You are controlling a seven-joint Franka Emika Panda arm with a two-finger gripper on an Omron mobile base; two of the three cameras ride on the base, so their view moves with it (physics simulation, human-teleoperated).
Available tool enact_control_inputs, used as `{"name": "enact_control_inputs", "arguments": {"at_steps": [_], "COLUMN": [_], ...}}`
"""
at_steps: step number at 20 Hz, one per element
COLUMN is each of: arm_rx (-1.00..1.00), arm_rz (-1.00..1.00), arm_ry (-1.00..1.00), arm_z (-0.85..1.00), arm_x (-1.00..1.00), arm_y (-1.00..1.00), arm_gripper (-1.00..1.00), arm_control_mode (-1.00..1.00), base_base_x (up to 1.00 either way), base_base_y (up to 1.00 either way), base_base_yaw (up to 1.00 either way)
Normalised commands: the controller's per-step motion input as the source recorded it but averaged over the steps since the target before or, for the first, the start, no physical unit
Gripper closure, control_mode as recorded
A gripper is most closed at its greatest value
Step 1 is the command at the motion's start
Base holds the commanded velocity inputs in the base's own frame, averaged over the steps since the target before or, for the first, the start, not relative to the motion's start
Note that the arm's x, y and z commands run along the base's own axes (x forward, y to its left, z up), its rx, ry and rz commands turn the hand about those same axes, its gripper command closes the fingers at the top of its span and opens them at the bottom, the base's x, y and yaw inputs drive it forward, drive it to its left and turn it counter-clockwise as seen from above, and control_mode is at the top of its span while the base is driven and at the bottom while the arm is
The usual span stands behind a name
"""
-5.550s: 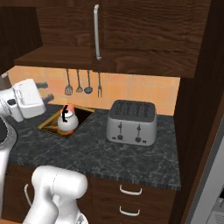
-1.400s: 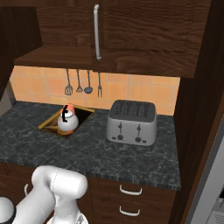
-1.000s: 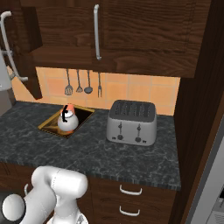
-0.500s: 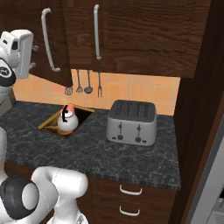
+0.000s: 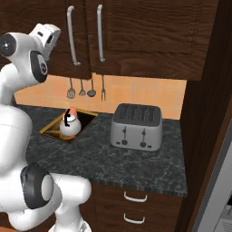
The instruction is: Pick the kettle from the counter and place it on the tray. Then pick the mug from the cabinet and place it on the tray. Then close the cabinet doors.
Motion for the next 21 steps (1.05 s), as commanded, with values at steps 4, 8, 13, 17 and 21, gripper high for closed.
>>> {"name": "enact_control_inputs", "arguments": {"at_steps": [4,8,13,17,21], "arm_rx": [0.24,0.20,0.15,0.07,0.01], "arm_rz": [0.20,0.16,0.15,0.10,0.04], "arm_ry": [0.00,0.01,0.00,0.00,0.03], "arm_z": [-0.06,-0.19,-0.30,-0.27,-0.19], "arm_x": [0.86,0.85,0.54,0.16,0.01], "arm_y": [-0.46,-0.33,-0.23,-0.06,0.00], "arm_gripper": [-1.00,-1.00,-1.00,-1.00,-1.00], "arm_control_mode": [-1.00,-1.00,-1.00,-1.00,-1.00], "base_base_x": [0.00,0.00,0.00,0.00,0.00], "base_base_y": [0.00,0.00,0.00,0.00,0.00], "base_base_yaw": [0.00,0.00,0.00,0.00,0.00]}}
